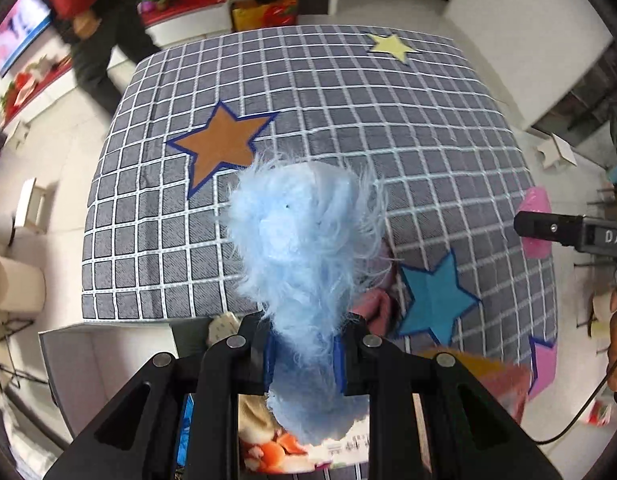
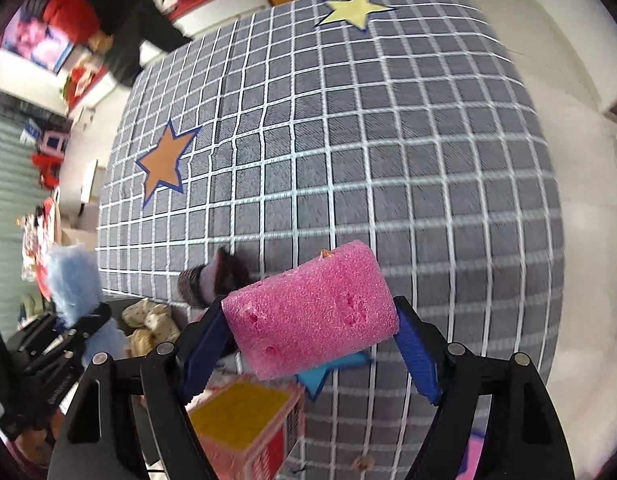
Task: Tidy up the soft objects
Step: 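Carry the fluffy plush and pink sponge with both tools over the white box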
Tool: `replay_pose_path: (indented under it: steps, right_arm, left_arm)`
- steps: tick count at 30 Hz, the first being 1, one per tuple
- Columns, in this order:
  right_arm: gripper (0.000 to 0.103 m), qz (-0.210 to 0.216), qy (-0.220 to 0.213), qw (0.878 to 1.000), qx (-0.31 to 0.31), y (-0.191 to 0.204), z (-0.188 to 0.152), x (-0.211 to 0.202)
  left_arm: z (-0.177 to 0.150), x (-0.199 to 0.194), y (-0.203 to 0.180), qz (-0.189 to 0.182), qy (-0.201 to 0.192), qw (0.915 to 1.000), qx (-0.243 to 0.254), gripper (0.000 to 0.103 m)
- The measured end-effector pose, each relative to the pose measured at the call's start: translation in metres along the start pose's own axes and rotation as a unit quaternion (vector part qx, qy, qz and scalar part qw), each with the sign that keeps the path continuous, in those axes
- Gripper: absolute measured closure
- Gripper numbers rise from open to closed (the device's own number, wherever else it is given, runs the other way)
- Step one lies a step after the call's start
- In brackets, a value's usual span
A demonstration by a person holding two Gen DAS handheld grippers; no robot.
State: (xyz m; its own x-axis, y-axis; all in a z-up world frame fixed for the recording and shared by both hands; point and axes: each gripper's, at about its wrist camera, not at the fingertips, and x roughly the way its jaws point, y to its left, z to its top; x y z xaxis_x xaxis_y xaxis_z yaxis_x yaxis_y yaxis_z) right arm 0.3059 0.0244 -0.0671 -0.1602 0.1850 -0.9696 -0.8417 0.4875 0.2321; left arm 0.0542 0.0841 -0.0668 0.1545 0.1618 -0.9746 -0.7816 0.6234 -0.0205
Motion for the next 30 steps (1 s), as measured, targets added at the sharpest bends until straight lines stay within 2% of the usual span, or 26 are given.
replay_pose_path:
  steps: [9,13,19,24,30]
  right_arm:
    - [0.023,-0.01,-0.051,0.998,0.044,0.017,-0.07,-0.054]
    - [0.023,-0.007,-0.072,0.996,0.059,0.037,-0.098,-0.07]
    - [0.023,-0.006,-0.1,0.993,0.056,0.076,-0.129,-0.089]
    - [0.023,0.007,-0.106,0.993,0.044,0.11,-0.15,-0.093]
    - [0.023,0.019,-0.085,0.996,0.029,0.146,-0.175,-0.073]
  left_arm:
    - [-0.045,-0.04,-0.014,-0.031,-0.021,0.9979,0.052,0.078]
    - [-0.064,-0.063,-0.011,-0.033,-0.039,0.9959,0.075,0.078]
    - [-0.092,-0.083,0.002,-0.032,-0.044,0.9938,0.098,0.078]
    - [-0.115,-0.097,0.018,-0.022,-0.052,0.9933,0.101,0.078]
    - [-0.145,-0.104,0.042,-0.009,-0.047,0.9948,0.09,0.078]
